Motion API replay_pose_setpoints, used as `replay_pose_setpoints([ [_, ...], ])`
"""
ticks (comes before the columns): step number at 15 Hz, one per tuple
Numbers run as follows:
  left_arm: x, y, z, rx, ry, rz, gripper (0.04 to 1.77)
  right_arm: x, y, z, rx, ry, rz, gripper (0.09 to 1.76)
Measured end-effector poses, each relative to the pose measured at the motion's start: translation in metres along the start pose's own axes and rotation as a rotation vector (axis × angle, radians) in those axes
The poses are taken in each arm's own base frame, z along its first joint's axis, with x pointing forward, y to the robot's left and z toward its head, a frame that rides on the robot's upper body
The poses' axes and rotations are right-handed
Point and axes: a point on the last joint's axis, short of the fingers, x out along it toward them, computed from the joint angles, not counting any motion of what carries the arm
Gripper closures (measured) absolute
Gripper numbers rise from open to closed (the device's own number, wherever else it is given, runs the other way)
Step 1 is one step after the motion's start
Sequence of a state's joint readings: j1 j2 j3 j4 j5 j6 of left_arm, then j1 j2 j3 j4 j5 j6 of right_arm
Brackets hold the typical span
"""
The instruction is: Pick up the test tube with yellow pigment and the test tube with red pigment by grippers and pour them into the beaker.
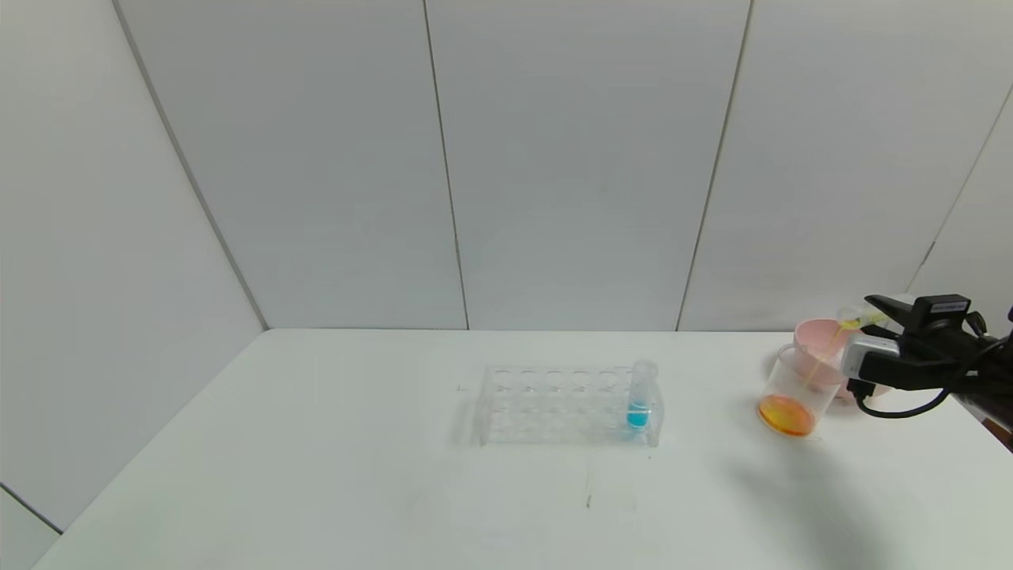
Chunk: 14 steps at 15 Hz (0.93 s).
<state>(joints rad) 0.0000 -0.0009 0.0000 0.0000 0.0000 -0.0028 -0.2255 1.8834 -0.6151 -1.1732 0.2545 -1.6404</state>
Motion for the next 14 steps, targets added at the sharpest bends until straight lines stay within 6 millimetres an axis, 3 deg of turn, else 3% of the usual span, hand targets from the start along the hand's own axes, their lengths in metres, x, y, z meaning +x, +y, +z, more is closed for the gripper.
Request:
replay_pose_setpoints([
  [14, 0.0, 0.0, 0.0, 0.0, 0.0, 0.0, 0.05, 0.0014, -0.0016, 0.0017, -0.055, 0.007, -0.007, 1.36],
])
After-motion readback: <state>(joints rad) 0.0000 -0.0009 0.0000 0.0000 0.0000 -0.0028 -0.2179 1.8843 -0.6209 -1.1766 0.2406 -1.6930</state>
